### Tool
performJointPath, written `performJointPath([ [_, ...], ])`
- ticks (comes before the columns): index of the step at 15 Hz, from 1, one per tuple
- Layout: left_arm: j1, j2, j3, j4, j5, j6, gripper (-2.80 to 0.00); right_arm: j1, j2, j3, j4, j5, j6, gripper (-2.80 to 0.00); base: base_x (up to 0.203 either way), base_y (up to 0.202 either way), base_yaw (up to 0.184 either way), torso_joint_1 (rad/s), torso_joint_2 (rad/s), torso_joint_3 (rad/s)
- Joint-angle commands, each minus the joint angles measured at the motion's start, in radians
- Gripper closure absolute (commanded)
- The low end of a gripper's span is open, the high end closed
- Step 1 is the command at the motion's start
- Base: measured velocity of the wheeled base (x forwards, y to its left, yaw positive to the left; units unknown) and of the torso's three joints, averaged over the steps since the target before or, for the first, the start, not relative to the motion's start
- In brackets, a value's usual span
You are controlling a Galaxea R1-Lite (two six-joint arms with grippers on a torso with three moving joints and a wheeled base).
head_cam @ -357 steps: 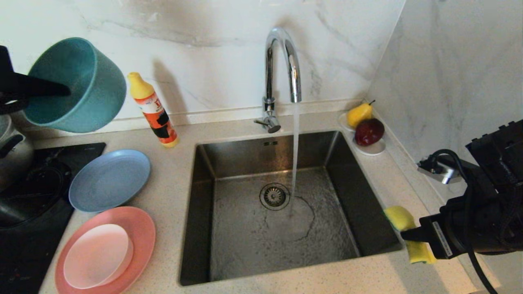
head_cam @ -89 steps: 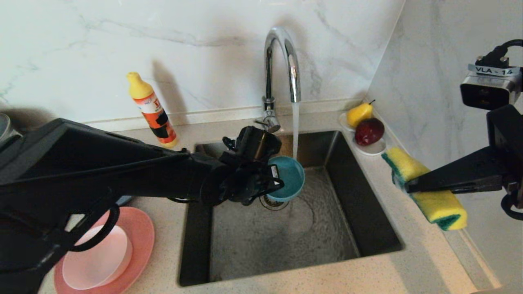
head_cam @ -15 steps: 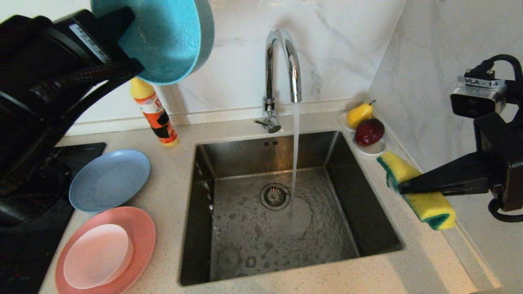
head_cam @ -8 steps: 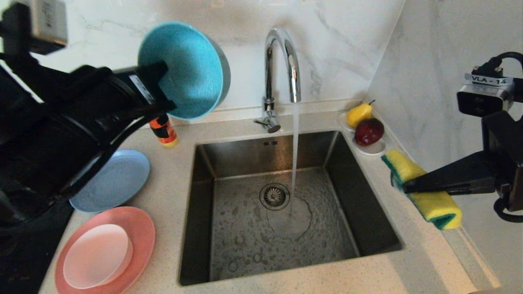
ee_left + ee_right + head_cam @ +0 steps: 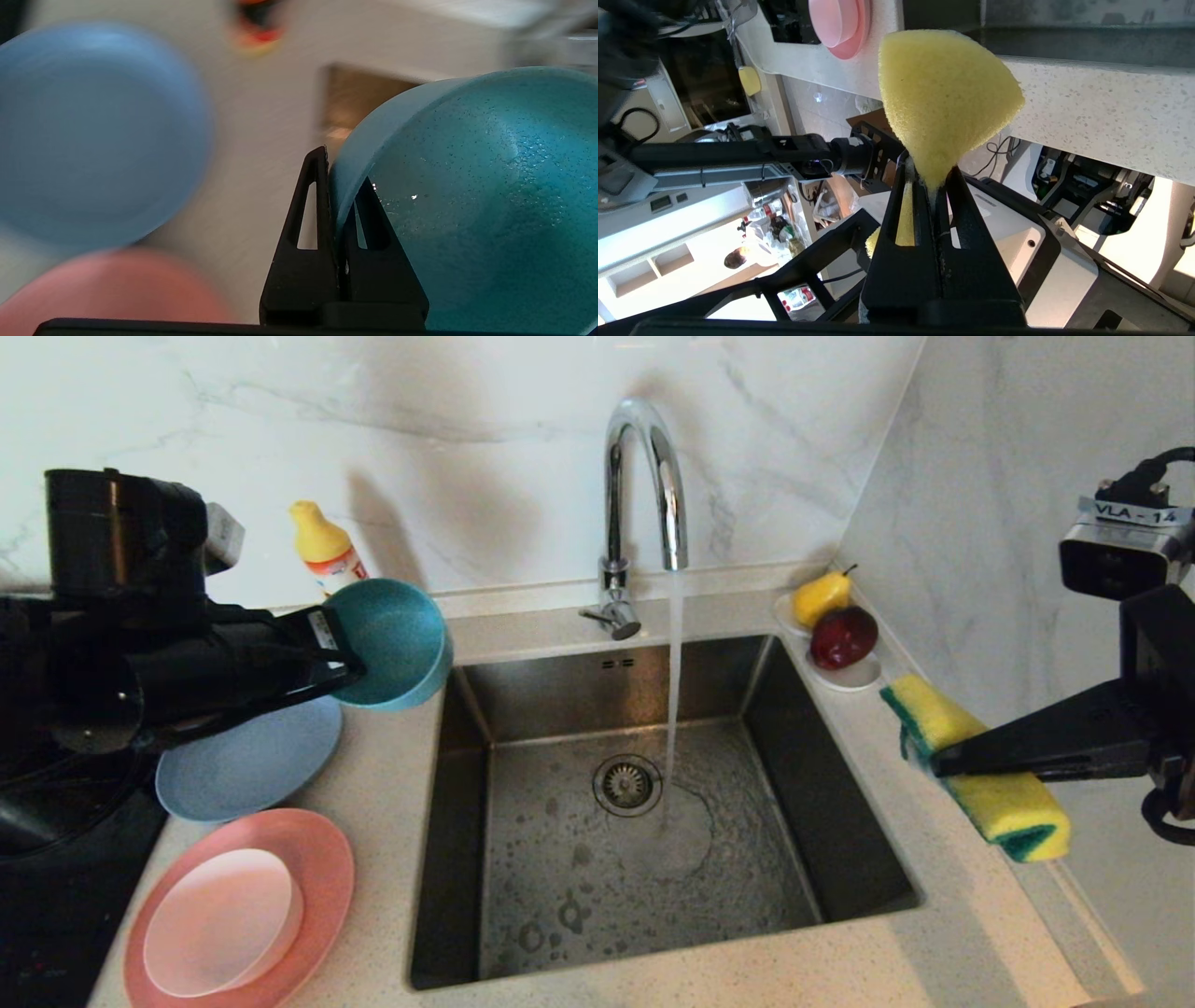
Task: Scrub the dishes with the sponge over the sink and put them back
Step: Place the bowl on the table
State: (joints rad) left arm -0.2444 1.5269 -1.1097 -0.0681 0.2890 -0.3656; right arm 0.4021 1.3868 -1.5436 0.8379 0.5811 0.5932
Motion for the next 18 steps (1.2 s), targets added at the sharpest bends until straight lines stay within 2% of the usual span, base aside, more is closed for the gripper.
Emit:
performJointPath([
  [1, 0.086, -0.038, -0.114, 0.257, -0.034, -0.035, 0.00, -0.005, 0.007, 0.016, 0.003, 0.003, 0.001, 0.00, 0.000, 0.000, 0.000, 0.000, 0.00, 0.000],
  [3, 0.170, -0.069, -0.233, 0.408, -0.121, -0.089, 0.00, -0.011, 0.011, 0.040, 0.003, 0.003, -0.022, 0.00, 0.000, 0.000, 0.000, 0.000, 0.00, 0.000],
  [5, 0.285, -0.087, -0.325, 0.531, -0.204, -0.147, 0.00, -0.019, 0.012, 0.048, 0.003, 0.003, -0.024, 0.00, 0.000, 0.000, 0.000, 0.000, 0.00, 0.000],
  [7, 0.402, -0.091, -0.372, 0.607, -0.231, -0.201, 0.00, -0.032, 0.014, 0.050, 0.003, 0.006, -0.024, 0.00, 0.000, 0.000, 0.000, 0.000, 0.00, 0.000],
  [12, 0.695, -0.024, -0.358, 0.621, -0.289, -0.224, 0.00, -0.032, 0.021, 0.050, 0.004, 0.006, -0.032, 0.00, 0.000, 0.000, 0.000, 0.000, 0.00, 0.000],
  [18, 0.891, 0.221, -0.352, 0.542, -0.302, -0.262, 0.00, -0.032, 0.035, 0.061, 0.001, 0.006, -0.038, 0.00, 0.000, 0.000, 0.000, 0.000, 0.00, 0.000],
])
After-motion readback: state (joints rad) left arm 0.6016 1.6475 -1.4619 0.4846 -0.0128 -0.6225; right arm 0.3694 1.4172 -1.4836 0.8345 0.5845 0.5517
